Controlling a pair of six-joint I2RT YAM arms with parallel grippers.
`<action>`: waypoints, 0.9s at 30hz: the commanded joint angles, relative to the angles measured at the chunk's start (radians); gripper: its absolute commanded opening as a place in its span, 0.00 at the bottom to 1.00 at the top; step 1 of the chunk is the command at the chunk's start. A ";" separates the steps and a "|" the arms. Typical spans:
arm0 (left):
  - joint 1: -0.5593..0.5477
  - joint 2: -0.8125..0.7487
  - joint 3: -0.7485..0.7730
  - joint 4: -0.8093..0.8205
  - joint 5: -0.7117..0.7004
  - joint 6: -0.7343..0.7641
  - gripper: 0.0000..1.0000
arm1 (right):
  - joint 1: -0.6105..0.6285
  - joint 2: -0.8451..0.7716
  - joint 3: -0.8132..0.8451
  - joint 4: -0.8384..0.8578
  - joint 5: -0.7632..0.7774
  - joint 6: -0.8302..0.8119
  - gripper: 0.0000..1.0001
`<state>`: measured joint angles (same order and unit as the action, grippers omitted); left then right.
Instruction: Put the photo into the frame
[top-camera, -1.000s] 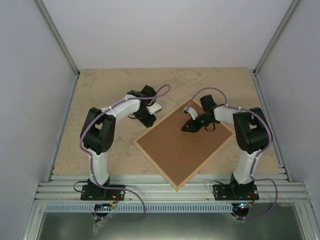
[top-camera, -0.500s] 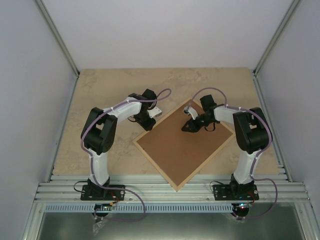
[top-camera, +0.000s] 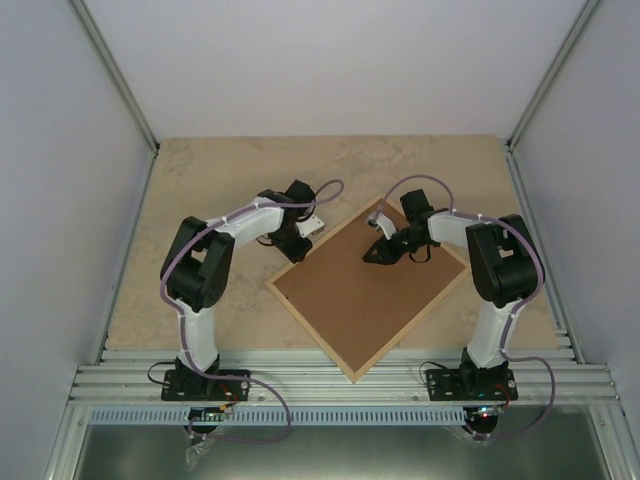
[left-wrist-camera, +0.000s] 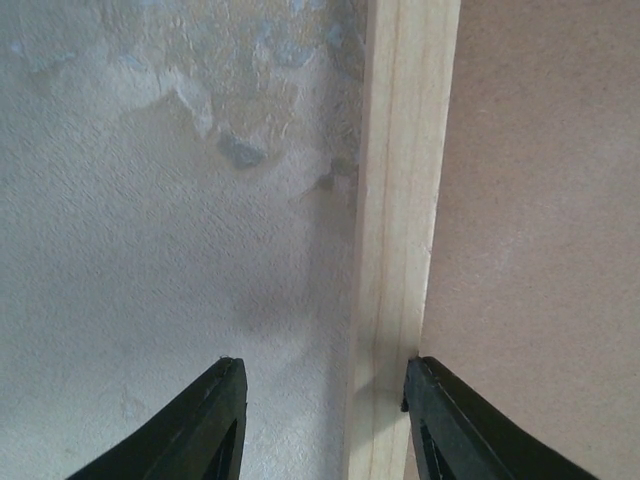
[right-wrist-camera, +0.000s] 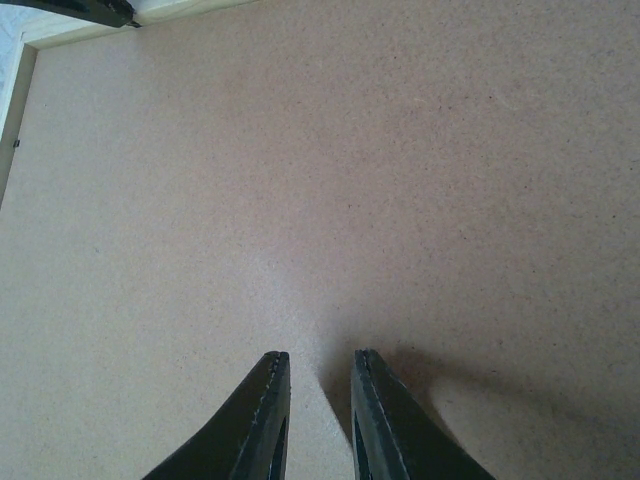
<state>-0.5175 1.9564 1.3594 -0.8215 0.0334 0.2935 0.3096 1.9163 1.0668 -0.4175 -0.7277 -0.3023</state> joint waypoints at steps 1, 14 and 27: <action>-0.008 0.070 -0.062 0.009 -0.098 -0.008 0.47 | -0.012 0.049 -0.019 0.009 0.108 0.002 0.21; -0.052 0.127 -0.115 0.037 -0.162 -0.020 0.46 | -0.012 0.049 -0.022 0.019 0.112 0.009 0.21; 0.013 0.065 0.088 -0.080 0.210 0.025 0.52 | -0.012 0.050 -0.016 0.014 0.116 0.002 0.20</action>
<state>-0.5201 1.9862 1.3922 -0.8440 0.0647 0.3210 0.3088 1.9163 1.0664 -0.4122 -0.7265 -0.2981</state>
